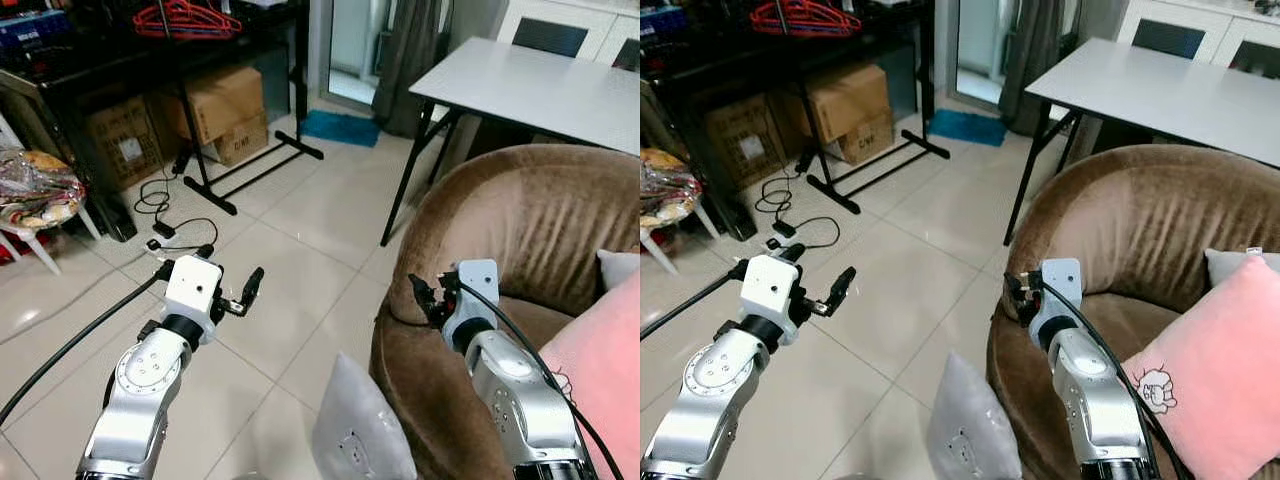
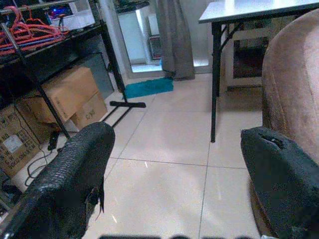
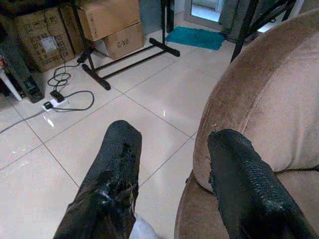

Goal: Move the pillow to the sofa from floor

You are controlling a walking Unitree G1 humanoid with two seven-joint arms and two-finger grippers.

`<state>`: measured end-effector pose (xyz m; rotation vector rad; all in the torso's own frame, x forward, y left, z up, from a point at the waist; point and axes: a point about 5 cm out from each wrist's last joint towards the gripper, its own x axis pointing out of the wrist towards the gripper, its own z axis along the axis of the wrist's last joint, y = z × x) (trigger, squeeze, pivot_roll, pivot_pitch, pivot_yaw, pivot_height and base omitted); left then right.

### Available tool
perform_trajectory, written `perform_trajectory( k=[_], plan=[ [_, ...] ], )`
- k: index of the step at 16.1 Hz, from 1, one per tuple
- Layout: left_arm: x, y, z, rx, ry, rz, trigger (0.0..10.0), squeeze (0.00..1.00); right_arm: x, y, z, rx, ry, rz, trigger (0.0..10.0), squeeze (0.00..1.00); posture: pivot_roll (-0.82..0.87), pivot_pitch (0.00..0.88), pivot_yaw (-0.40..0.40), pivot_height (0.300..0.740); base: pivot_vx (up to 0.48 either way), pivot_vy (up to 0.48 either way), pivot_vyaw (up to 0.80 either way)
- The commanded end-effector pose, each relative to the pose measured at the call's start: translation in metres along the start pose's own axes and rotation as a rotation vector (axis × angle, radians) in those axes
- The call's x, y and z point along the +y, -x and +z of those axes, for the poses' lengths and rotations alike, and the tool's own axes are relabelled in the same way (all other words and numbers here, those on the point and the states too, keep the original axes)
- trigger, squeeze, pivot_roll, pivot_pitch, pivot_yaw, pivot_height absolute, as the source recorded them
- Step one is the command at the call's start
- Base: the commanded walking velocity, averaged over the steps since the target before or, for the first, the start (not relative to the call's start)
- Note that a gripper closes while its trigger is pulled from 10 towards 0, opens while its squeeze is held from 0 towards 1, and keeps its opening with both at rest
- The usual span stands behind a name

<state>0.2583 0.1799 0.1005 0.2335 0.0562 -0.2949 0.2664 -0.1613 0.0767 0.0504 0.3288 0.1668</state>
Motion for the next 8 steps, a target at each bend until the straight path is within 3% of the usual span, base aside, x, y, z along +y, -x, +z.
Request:
perform_trajectory(
  k=[1,8],
  plan=[
    [-0.0009,-0.0013,0.0005,-0.002,-0.009,-0.011,10.0,0.0,-0.0004,0.0013,0.0003,0.001,0.008,0.0,10.0,0.0,-0.1,0.0,-0.003,0.74,0.0,0.0,0.0],
    [0.0019,-0.001,-0.0004,-0.006,-0.026,0.024,10.0,0.0,0.0017,0.0029,-0.0001,-0.004,0.013,0.014,10.0,0.0,-0.1,0.0,-0.011,0.74,0.0,0.0,0.0]
  ],
)
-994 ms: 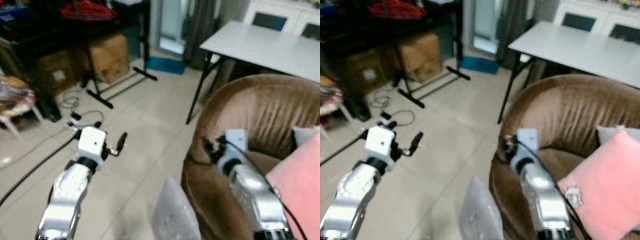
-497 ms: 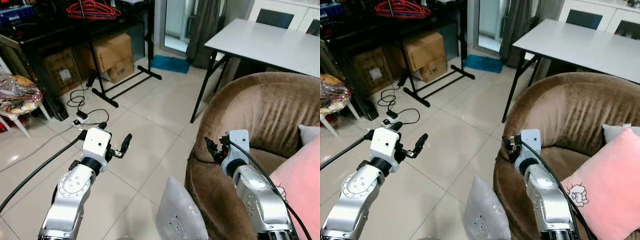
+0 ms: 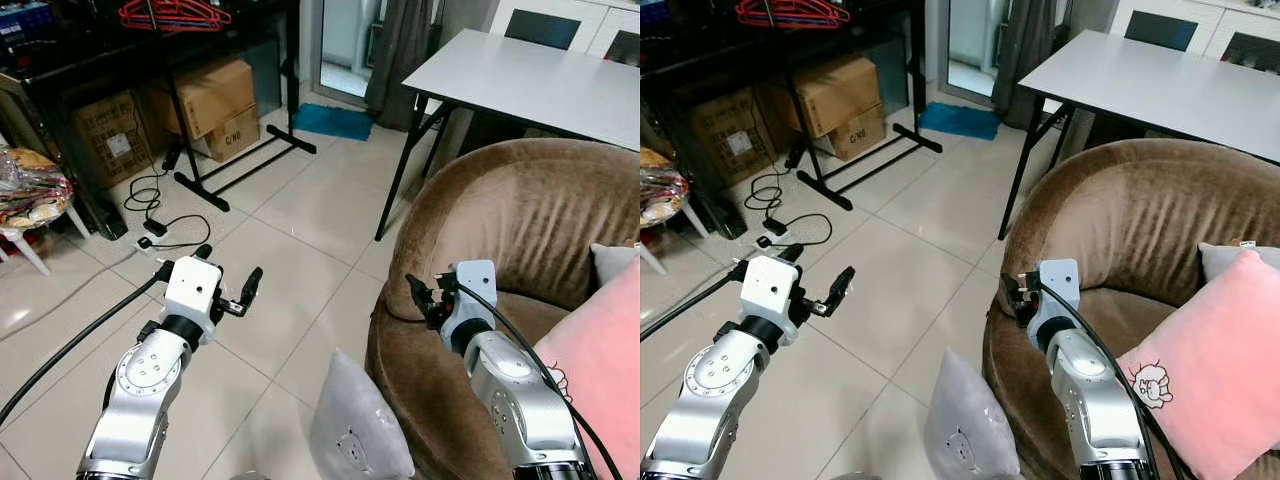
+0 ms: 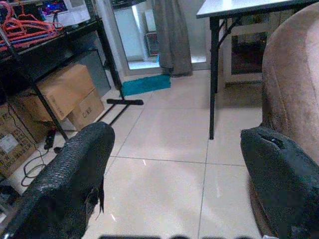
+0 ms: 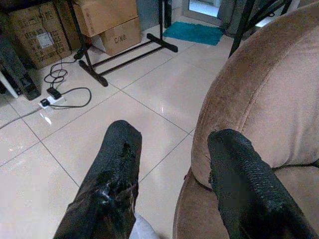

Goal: Move the pillow to the sofa from floor

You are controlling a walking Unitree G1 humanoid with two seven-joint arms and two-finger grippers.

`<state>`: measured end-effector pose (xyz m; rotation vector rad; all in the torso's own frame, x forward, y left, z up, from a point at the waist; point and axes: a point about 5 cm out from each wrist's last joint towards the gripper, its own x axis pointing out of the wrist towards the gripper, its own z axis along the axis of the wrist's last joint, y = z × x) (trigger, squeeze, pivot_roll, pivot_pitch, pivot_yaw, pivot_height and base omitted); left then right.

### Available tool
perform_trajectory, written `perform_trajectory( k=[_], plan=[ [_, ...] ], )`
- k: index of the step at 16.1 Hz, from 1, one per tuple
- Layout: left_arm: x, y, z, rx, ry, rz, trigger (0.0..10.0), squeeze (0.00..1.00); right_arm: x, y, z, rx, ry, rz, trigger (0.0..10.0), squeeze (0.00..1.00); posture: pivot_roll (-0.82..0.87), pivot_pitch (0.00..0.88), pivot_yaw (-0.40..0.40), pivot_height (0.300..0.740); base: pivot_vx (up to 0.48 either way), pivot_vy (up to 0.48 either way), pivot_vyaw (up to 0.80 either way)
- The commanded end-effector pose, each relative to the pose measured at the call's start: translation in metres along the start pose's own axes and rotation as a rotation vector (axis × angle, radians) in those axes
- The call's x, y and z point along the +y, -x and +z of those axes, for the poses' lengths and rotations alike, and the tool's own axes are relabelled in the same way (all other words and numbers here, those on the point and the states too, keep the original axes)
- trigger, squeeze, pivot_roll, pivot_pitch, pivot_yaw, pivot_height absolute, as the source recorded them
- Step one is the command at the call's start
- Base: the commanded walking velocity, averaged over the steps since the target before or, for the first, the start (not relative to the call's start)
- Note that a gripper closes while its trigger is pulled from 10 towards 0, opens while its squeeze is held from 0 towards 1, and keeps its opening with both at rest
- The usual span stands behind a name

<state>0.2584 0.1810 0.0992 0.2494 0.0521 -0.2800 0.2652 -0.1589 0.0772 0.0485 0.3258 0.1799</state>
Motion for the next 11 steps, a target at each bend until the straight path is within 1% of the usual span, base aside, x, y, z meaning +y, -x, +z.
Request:
perform_trajectory(
  k=[1,4,6,8,11],
  plan=[
    [0.001,0.0,0.001,-0.005,-0.013,0.008,10.0,0.0,0.0,0.002,-0.001,0.0,0.009,0.004,10.0,0.0,-0.09,0.0,-0.014,0.74,0.0,-0.48,0.0],
    [0.0,0.002,0.0,-0.003,-0.016,0.006,10.0,0.0,0.001,0.003,-0.002,0.004,0.013,0.01,10.0,0.0,-0.09,0.0,-0.017,0.74,0.0,-0.48,0.0],
    [0.0,0.004,-0.002,0.007,-0.001,0.011,10.0,0.0,0.001,0.004,-0.003,0.008,0.016,0.01,10.0,0.0,-0.09,0.0,-0.018,0.74,0.0,0.0,0.0],
    [-0.002,0.007,-0.004,0.014,-0.005,-0.007,10.0,0.0,0.001,0.005,-0.003,0.009,0.017,0.012,10.0,0.0,-0.09,0.0,-0.019,0.74,0.0,0.0,0.0],
    [0.0,0.013,-0.007,0.018,-0.007,-0.006,10.0,0.0,0.001,0.007,-0.004,0.005,0.022,0.018,10.0,0.0,-0.09,0.0,-0.021,0.74,0.0,0.0,0.0]
  ],
)
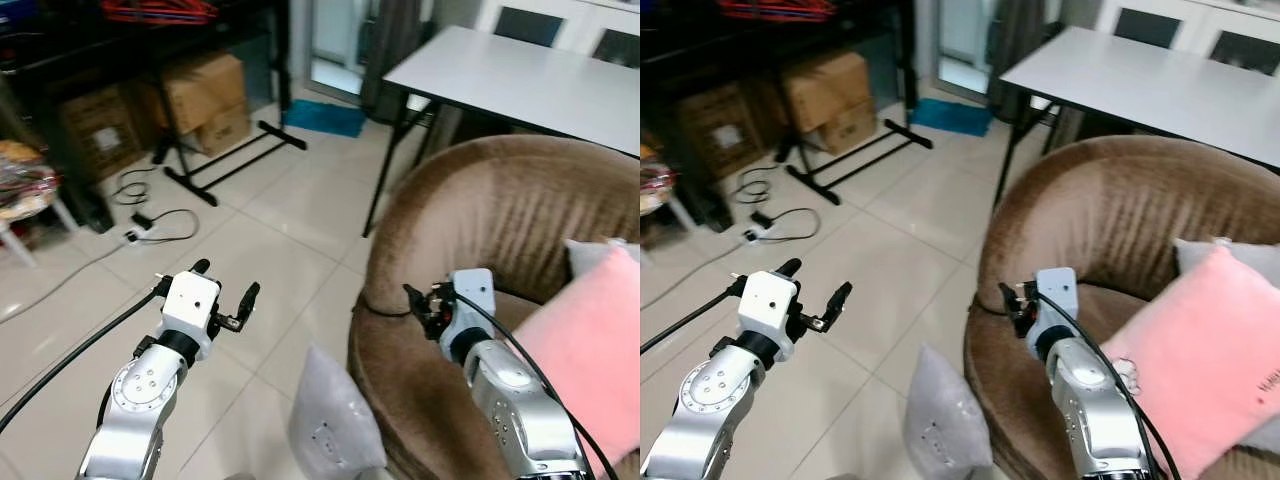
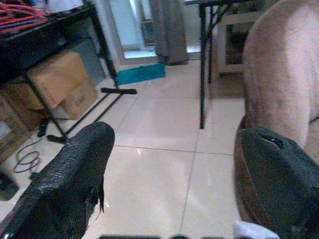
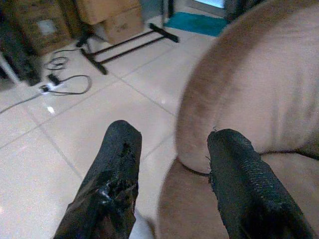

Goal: Move the pillow to the sofa from floor

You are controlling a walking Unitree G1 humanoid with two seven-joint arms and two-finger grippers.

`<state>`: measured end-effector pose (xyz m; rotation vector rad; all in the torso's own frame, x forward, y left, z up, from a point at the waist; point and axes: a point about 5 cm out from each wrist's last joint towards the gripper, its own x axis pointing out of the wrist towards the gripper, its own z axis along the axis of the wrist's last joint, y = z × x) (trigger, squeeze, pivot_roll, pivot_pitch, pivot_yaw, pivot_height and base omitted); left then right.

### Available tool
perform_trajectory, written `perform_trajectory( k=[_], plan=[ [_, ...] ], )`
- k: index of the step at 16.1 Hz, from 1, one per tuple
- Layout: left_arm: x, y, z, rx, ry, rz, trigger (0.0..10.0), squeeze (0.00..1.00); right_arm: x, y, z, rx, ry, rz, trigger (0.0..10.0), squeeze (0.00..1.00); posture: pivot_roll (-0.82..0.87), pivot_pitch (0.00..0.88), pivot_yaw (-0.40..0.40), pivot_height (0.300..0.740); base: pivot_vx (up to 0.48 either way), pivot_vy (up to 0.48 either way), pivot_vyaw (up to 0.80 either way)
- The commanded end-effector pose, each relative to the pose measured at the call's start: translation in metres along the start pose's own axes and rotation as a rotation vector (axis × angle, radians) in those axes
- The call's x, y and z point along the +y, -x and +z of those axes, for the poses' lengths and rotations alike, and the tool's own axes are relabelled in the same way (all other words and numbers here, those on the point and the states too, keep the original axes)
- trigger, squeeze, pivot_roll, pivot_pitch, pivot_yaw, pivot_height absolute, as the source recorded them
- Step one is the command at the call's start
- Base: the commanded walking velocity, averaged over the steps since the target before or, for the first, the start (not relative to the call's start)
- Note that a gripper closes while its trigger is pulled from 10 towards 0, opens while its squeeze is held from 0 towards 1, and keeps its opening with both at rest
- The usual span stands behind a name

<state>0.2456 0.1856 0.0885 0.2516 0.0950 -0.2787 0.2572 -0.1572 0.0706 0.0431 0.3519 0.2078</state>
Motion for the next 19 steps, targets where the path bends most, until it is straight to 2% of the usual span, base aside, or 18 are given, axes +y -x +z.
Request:
perform_trajectory(
  k=[1,7,15,19],
  plan=[
    [0.0016,0.0013,0.0048,-0.025,-0.01,0.001,10.0,0.0,-0.0018,0.0021,0.0054,-0.024,0.018,-0.007,10.0,0.0,-0.09,0.0,-0.023,0.74,0.0,0.0,0.0],
    [0.0046,0.0036,0.0045,-0.025,-0.003,0.023,10.0,0.0,0.0009,-0.0001,0.006,-0.017,0.012,0.009,10.0,0.0,-0.08,0.0,-0.024,0.736,0.0,0.0,-0.07],
    [0.0087,0.0017,0.0019,-0.019,-0.013,0.051,10.0,0.0,0.002,-0.0028,0.0061,-0.026,0.012,0.014,10.0,0.0,-0.07,0.0,-0.029,0.654,0.0,0.0,0.0],
    [0.0098,0.0,-0.0005,-0.017,-0.003,0.072,10.0,0.0,0.0014,-0.0042,0.008,-0.035,0.019,0.016,10.0,0.0,-0.07,0.0,-0.033,0.63,0.0,0.0,0.0]
  ],
)
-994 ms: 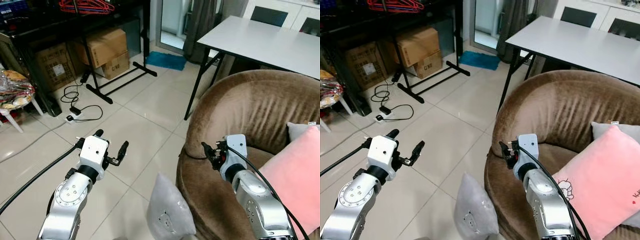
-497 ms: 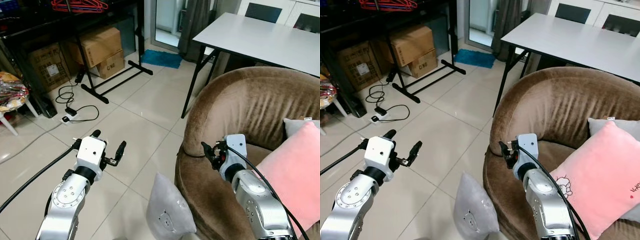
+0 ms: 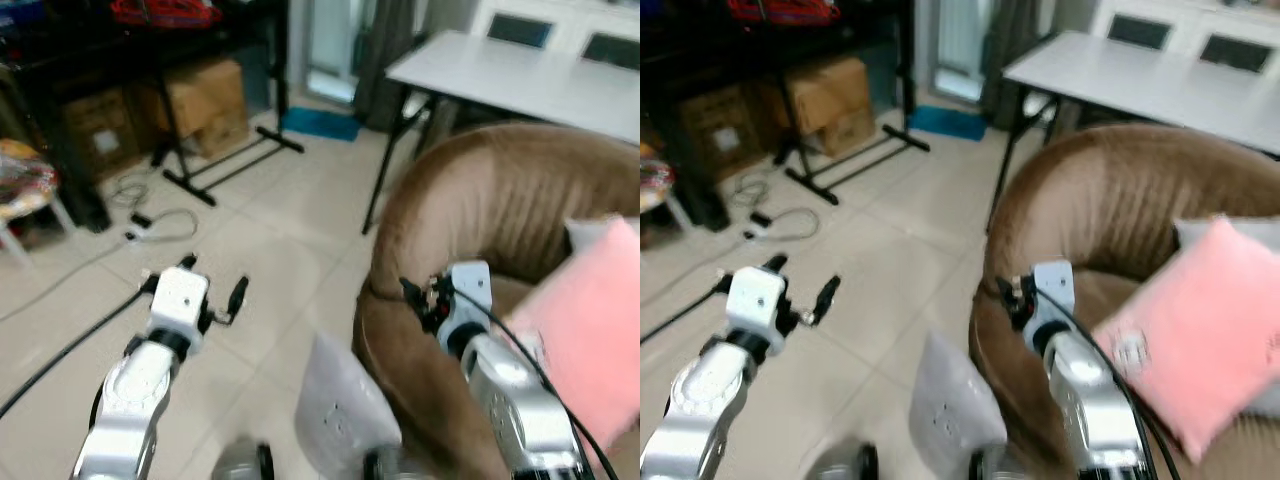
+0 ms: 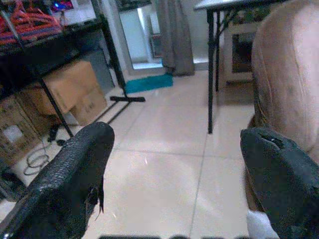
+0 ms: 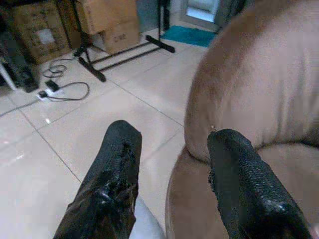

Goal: Move the pillow to the sofa from floor

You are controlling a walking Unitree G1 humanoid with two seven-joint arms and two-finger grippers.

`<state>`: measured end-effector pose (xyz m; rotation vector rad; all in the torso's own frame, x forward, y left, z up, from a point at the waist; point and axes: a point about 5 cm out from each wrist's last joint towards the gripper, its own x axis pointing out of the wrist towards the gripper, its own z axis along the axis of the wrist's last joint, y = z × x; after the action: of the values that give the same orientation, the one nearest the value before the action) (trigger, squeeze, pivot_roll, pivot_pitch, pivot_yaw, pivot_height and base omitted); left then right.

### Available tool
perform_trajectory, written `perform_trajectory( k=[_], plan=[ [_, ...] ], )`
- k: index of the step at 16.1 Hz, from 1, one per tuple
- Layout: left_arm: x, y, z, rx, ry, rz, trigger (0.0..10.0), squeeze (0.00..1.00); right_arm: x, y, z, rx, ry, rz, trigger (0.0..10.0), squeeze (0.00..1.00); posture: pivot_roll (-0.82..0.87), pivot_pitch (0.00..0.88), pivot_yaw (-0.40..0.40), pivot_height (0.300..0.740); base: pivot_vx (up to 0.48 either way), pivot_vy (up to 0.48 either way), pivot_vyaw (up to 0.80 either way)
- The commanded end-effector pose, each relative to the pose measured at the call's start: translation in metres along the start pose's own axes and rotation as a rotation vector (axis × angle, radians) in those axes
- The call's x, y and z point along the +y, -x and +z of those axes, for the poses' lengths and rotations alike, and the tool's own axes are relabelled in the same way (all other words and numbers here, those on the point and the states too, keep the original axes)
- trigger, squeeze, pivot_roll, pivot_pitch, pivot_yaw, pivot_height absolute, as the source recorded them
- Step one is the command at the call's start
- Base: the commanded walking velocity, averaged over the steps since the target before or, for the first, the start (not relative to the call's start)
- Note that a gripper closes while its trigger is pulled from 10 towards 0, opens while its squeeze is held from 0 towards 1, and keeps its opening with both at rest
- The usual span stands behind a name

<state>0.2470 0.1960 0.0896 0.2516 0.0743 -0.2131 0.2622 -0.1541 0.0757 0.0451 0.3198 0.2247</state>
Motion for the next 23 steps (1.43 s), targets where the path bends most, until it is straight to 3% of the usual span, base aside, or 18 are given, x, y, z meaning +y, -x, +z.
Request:
perform_trajectory(
  k=[1,23],
  plan=[
    [-0.0002,-0.0017,0.0,-0.005,0.002,0.011,10.0,0.0,-0.0014,-0.0014,0.0018,-0.002,0.019,-0.003,10.0,0.0,-0.07,0.0,-0.033,0.63,0.0,0.0,0.0],
    [-0.0081,-0.0029,0.0091,-0.037,0.035,-0.015,10.0,0.0,-0.0024,-0.0042,0.0039,-0.018,0.027,-0.012,10.0,0.0,-0.08,0.0,-0.04,0.63,0.0,0.0,0.0]
  ],
)
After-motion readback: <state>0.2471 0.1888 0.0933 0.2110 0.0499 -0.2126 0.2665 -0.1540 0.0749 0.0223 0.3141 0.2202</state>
